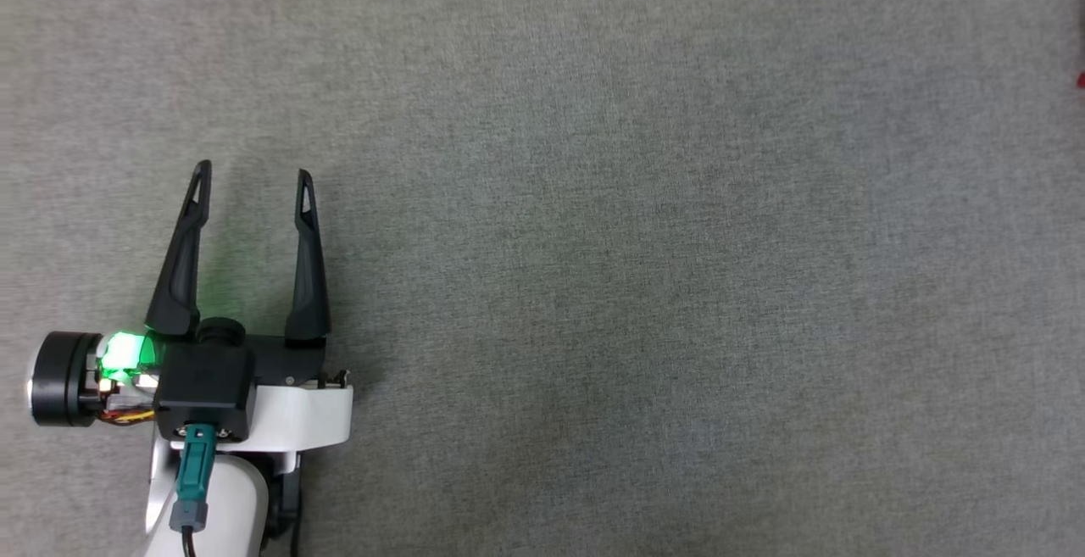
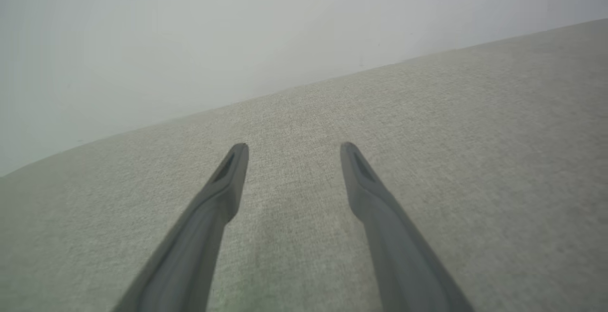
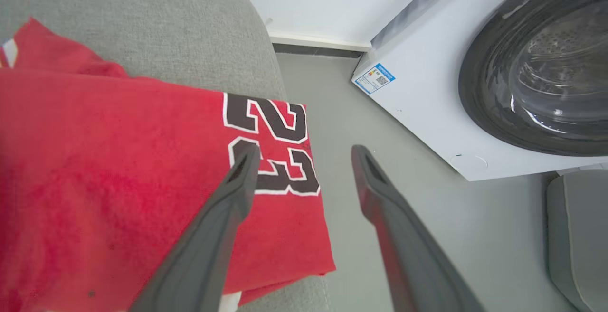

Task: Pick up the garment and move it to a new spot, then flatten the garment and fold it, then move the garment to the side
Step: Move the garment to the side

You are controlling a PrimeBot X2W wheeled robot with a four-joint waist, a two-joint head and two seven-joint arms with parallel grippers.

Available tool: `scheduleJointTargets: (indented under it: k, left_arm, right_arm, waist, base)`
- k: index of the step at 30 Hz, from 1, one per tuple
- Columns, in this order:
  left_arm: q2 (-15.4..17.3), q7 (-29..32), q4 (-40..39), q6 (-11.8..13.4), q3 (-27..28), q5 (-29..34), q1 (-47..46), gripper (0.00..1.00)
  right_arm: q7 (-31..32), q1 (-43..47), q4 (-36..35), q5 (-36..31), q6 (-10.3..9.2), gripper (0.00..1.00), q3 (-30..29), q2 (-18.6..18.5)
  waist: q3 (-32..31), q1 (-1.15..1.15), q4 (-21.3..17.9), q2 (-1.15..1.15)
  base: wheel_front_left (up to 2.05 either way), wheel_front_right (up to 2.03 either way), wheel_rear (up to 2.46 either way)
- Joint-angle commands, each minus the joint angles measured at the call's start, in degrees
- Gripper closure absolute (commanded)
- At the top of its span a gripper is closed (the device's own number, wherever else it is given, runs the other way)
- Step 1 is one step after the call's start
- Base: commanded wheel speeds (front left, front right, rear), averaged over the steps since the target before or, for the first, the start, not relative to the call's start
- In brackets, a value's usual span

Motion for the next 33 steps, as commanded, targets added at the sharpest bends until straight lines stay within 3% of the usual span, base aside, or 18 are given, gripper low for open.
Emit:
scheduleJointTargets:
  k: [1,10,21,33]
  left_arm:
    - [-0.1,-0.1,0.2,0.3,-0.2,-0.2,0.1,0.0]
    - [-0.9,-0.1,1.9,0.8,-0.5,-1.8,4.9,0.0]
    - [-2.4,-0.1,4.4,0.8,0.5,-3.3,10.3,0.0]
    - [-3.8,-0.1,6.2,-0.5,0.9,-3.4,13.1,0.0]
  right_arm:
    - [-1.8,0.5,-0.2,-1.0,-0.11,0.0,-0.5,0.5]
    - [-12.9,3.8,-6.0,-2.9,-0.11,0.0,-0.2,5.0]
    - [-25.0,10.0,-21.1,-6.0,-0.11,0.0,2.0,13.6]
    - [-28.7,25.4,-37.4,-9.1,-0.11,0.0,2.0,26.0]
  waist:
    - [-1.5,-0.01,0.5,0.0]
    - [-10.8,-0.01,1.5,0.0]
    - [-19.9,-0.01,3.6,0.0]
    - [-25.9,-0.01,7.4,0.0]
  base:
    - [0.0,0.0,0.0]
    - [0.0,0.0,0.0]
    - [0.0,0.0,0.0]
    - [0.0,0.0,0.0]
